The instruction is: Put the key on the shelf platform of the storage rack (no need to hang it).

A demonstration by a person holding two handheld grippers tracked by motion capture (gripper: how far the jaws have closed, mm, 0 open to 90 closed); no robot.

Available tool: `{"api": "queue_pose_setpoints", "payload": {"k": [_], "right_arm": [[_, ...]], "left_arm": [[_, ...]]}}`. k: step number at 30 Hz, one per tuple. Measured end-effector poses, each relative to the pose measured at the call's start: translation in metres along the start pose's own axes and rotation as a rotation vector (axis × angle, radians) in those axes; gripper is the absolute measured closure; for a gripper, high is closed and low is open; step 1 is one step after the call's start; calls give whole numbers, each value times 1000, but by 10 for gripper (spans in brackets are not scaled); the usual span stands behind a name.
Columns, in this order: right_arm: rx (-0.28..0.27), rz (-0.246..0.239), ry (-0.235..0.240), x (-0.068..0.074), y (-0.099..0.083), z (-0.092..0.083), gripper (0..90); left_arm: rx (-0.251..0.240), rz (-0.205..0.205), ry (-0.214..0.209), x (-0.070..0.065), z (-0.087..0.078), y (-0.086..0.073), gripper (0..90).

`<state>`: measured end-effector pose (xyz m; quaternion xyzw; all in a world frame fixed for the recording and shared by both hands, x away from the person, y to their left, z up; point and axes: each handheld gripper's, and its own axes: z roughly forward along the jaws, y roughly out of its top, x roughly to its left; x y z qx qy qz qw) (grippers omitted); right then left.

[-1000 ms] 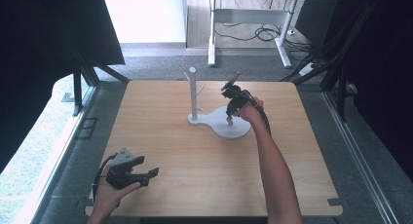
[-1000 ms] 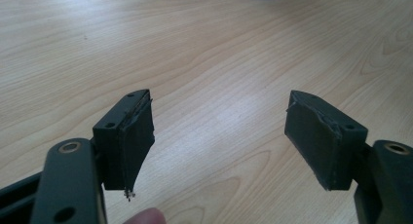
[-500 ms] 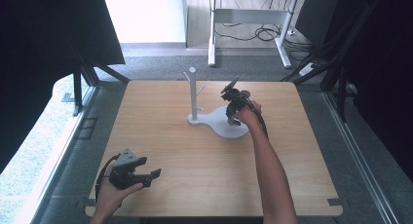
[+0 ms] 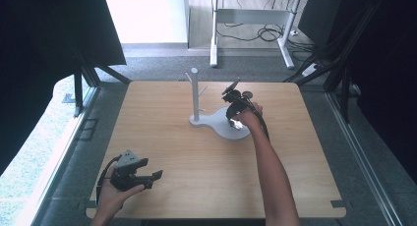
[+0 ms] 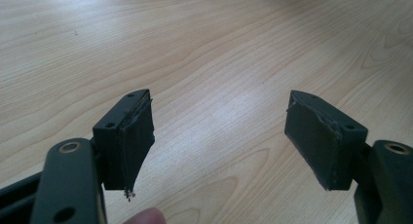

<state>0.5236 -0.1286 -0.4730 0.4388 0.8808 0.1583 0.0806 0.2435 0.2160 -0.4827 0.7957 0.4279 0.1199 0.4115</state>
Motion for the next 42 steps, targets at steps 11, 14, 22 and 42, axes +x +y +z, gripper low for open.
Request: {"api": "queue_pose_setpoints", "payload": {"k": [11,14,22,42], "right_arm": [[-60,-14,-15,2,-7,-18,494],[-87,-18,-6,3,-11,-23,479],[-121,-44,33,9,-22,-38,432],[-246,-128,80,21,-93,-76,451]], "left_arm": [[3,1,1,-1,1,0,264],[4,1,1,-1,1,0,264],[4,1,1,-1,1,0,264],[3,-2,12,0,0,0,264]]}}
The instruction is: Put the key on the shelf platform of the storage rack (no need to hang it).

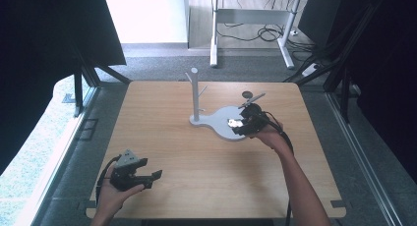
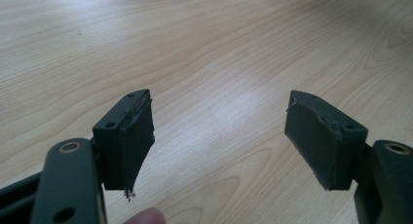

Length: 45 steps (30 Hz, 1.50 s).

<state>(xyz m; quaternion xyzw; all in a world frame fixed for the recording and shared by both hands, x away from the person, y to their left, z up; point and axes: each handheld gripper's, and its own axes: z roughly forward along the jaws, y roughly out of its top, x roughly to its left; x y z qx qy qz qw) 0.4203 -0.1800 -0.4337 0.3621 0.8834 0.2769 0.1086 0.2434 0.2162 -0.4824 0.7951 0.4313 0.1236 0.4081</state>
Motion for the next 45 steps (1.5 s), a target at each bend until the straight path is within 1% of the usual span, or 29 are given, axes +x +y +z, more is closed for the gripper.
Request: {"api": "queue_pose_setpoints", "payload": {"k": [1,2,4,5,6,7,8,10,11,14,15,16,17,18,20,21,22,24,25,26,28,31,34,38,43,45], "right_arm": [[-3,-1,0,1,-4,-3,451],[-3,-1,0,1,-4,-3,451],[-7,-5,4,3,-12,-8,452],[-9,0,9,5,-22,-13,453],[-14,-6,11,6,-27,-15,455],[-14,-6,11,6,-27,-15,455],[-22,1,21,8,-39,-18,457],[-32,3,24,9,-52,-20,457],[-32,3,24,9,-52,-20,457],[-46,10,30,12,-70,-23,457],[-51,18,26,15,-81,-24,457],[-53,18,23,15,-87,-25,458],[-56,22,22,16,-92,-25,457],[-56,22,22,16,-92,-25,457],[-56,30,19,17,-103,-27,466],[-57,33,11,19,-113,-28,468],[-57,33,11,19,-113,-28,468],[-54,41,6,20,-123,-30,468],[-56,50,9,21,-132,-30,468],[-60,53,9,22,-135,-30,469],[-61,58,10,22,-138,-30,473],[-29,45,4,22,-144,-27,469],[-27,62,2,19,-150,-25,469],[-39,68,-3,18,-151,-26,462],[-49,72,-14,19,-151,-24,431],[-45,90,-51,15,-155,-18,420]], "left_arm": [[0,0,0,0,0,0,264],[0,0,0,0,0,0,264],[-1,0,-1,0,0,0,264],[0,1,0,0,-1,0,264],[-1,0,-1,0,-1,0,264],[0,-2,1,0,-1,0,264],[0,-4,2,1,-1,0,264],[1,-5,3,1,-1,0,264],[1,-5,5,1,-1,0,264],[1,-3,3,0,0,0,264],[3,-3,2,-1,1,0,264],[3,-3,2,-1,1,0,264],[5,-2,3,-1,1,0,264],[6,-2,3,-1,1,0,264],[7,-1,5,-1,1,0,264],[6,-1,3,-1,1,0,264],[4,-3,4,-1,1,0,264],[4,-4,5,-1,0,0,264],[4,-5,6,-1,0,0,264],[5,-5,6,-1,0,0,264],[5,-4,6,-1,0,0,264],[7,-7,6,0,1,-1,264],[4,-8,10,1,0,-1,264],[1,-7,10,1,-1,-1,264],[2,-5,10,1,-2,0,264],[1,-3,10,1,-2,0,264]]}}
